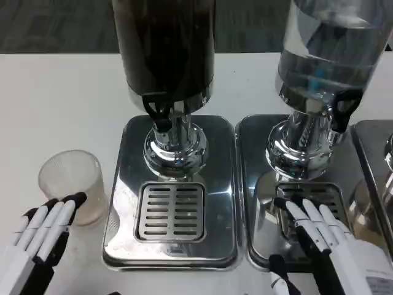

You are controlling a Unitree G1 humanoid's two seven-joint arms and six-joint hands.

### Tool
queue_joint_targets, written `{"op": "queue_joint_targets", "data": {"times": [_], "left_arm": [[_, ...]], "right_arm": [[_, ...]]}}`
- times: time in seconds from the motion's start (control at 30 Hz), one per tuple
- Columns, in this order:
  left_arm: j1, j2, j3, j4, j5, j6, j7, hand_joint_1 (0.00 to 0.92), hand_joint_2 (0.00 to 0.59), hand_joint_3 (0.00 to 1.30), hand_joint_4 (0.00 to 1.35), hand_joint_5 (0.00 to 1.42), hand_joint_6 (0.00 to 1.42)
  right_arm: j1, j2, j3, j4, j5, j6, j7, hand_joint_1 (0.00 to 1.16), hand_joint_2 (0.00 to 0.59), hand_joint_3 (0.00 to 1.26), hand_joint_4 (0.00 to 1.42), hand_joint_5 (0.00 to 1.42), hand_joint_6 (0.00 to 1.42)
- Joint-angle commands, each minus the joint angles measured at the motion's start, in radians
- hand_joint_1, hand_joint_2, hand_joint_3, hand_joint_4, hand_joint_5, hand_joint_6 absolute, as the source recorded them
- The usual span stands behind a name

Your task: Grasp the cup under the faucet to collect the drink, then remove the cup.

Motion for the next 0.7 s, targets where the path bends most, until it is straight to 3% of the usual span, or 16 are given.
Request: {"op": "queue_joint_targets", "data": {"times": [0.03,0.7], "left_arm": [[-0.017,-0.003,0.014,0.023,-0.031,-0.020,0.002,0.000,0.042,0.00,0.00,0.00,0.00],[-0.155,0.010,0.053,0.093,-0.186,-0.012,-0.101,0.000,0.000,0.00,0.00,0.00,0.01]], "right_arm": [[-0.004,-0.008,-0.005,0.000,0.009,-0.010,0.004,0.46,0.513,0.12,0.04,0.03,0.08],[-0.001,-0.003,0.003,0.013,0.023,-0.010,0.002,0.45,0.530,0.13,0.04,0.03,0.09]]}}
